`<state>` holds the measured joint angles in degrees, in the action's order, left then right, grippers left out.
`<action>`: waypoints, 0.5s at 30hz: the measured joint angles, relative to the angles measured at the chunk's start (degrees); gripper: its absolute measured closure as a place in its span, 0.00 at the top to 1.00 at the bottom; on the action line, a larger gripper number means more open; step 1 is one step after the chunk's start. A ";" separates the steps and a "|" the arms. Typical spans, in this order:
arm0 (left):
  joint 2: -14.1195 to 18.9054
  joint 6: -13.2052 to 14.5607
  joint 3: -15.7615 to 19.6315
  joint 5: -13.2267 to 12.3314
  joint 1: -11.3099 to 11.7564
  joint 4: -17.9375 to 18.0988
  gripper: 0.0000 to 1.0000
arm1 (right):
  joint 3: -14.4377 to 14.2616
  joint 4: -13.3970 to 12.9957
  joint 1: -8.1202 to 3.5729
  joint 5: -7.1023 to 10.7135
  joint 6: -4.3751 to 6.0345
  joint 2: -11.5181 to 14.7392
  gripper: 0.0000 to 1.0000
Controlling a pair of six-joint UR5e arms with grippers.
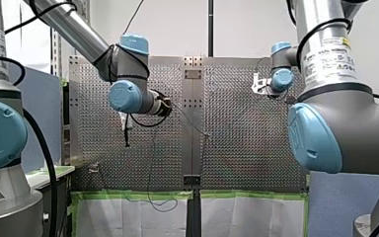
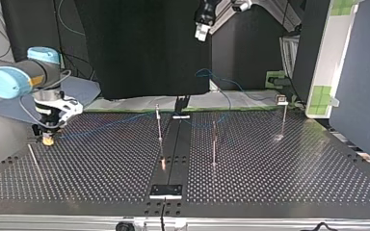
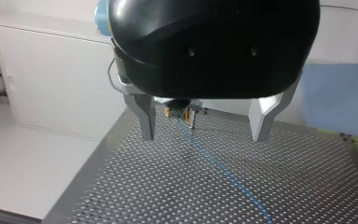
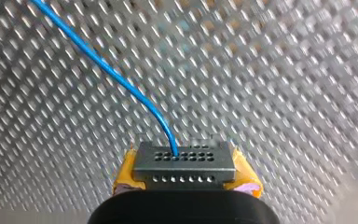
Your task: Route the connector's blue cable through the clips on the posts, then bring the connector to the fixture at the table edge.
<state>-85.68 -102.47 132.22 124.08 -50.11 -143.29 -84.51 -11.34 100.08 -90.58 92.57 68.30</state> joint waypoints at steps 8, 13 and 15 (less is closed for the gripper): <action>-1.29 0.41 1.63 0.23 -0.22 1.21 1.00 | -0.74 4.00 -2.62 -1.02 -0.58 4.01 0.00; -2.74 0.49 1.77 0.23 -0.52 1.65 1.00 | -2.26 6.33 -4.15 -1.05 -0.60 6.41 0.00; -2.30 0.47 1.76 0.23 -0.49 1.80 1.00 | -2.80 6.62 -4.70 -1.06 -0.54 7.16 0.00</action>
<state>-87.98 -102.01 133.99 124.32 -50.60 -141.49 -87.31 -4.72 95.37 -91.64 92.03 75.46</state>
